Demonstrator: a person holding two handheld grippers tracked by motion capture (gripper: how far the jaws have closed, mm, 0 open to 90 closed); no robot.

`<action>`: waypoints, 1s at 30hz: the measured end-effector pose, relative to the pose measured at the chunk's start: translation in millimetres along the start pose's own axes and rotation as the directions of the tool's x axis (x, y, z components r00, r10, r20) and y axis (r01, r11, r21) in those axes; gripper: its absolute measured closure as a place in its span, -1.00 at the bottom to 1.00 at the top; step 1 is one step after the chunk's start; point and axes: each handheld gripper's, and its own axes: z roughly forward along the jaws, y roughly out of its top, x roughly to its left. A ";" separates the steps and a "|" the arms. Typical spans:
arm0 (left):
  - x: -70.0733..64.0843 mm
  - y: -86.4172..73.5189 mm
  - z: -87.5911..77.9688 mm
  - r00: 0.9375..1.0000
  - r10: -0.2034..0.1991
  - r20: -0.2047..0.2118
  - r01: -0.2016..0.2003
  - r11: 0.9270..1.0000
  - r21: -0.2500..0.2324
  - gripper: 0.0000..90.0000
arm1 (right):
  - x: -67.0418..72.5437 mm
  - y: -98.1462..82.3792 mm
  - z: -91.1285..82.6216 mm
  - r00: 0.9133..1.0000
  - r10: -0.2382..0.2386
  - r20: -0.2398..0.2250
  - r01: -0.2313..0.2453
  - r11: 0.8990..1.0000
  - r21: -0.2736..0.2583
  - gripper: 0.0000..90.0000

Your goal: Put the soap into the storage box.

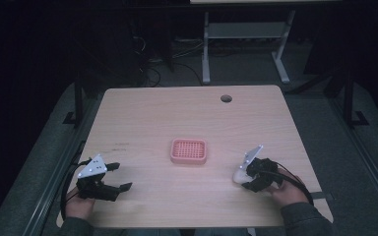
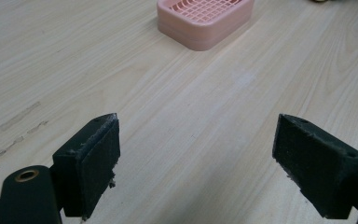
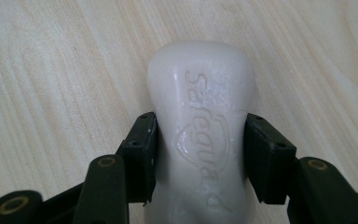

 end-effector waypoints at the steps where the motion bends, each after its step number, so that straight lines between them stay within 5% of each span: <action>1: -0.1 0.1 -0.1 1.000 0.001 0.000 -0.001 1.000 0.001 -0.67 | 0.2 -0.6 -0.1 1.000 0.004 -0.003 -0.004 1.000 -0.007 0.09; 30: -0.1 0.1 -1.0 1.000 0.001 0.000 -0.001 1.000 -0.006 -0.67 | 2.7 34.6 -6.2 0.996 -0.081 -0.039 0.078 0.994 -0.076 0.09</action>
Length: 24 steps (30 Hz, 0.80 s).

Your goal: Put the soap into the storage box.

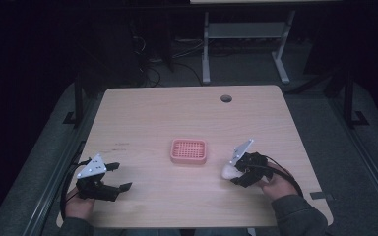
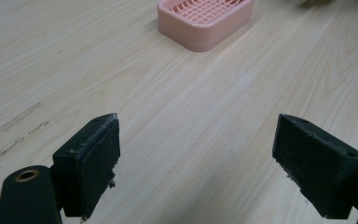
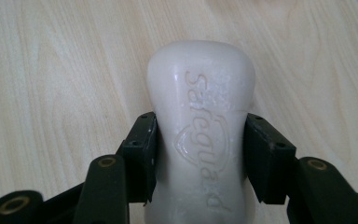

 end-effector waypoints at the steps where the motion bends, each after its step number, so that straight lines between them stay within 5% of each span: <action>1: 0.1 0.0 0.0 1.000 0.000 0.000 0.000 1.000 0.000 -0.67 | -0.3 1.6 -0.4 1.000 0.003 -0.002 -0.003 1.000 0.001 0.09; 24: 0.8 -0.2 -1.1 1.000 -0.010 0.001 0.010 1.000 -0.001 -0.67 | -17.2 25.8 5.7 0.999 -0.015 -0.050 0.013 0.998 -0.054 0.09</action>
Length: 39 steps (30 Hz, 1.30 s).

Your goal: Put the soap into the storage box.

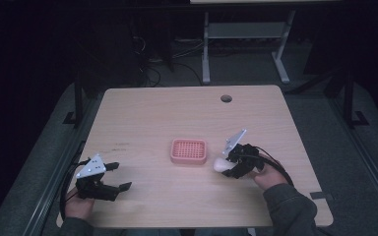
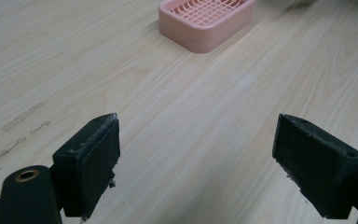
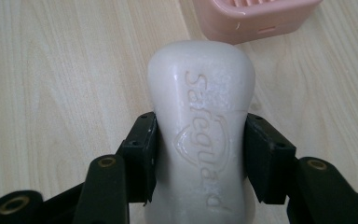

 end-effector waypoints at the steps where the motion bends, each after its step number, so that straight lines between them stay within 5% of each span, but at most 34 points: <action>1: 0.1 0.0 0.0 1.000 0.001 0.000 -0.001 1.000 0.000 -0.67 | -0.2 1.1 0.6 1.000 -0.002 -0.001 0.002 1.000 0.005 0.09; 39: 1.1 0.7 0.1 1.000 -0.002 0.004 0.002 1.000 -0.019 -0.67 | -11.4 63.3 6.1 0.995 -0.091 -0.026 0.091 0.996 -0.006 0.09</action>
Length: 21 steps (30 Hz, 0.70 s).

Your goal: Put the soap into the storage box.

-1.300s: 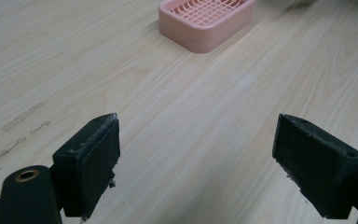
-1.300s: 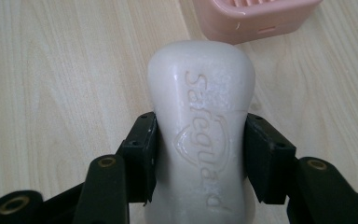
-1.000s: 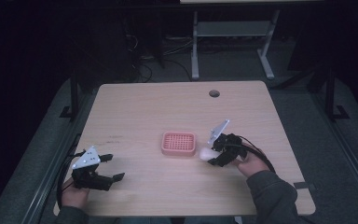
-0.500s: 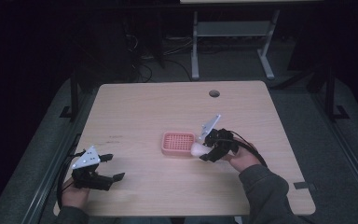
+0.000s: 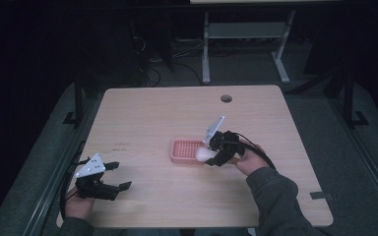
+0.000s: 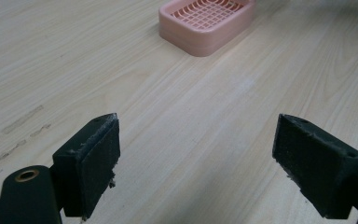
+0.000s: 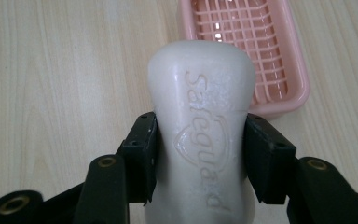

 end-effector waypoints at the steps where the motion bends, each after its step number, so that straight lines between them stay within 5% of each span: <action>1: 0.1 0.0 0.1 1.000 0.000 0.000 0.000 1.000 0.000 -0.67 | -0.7 2.0 0.0 1.000 0.001 -0.002 -0.001 1.000 0.000 0.09; 21: 0.1 0.5 0.1 1.000 0.000 0.004 0.000 1.000 -0.001 -0.67 | -13.0 27.0 6.9 1.000 -0.020 -0.023 0.020 1.000 0.003 0.09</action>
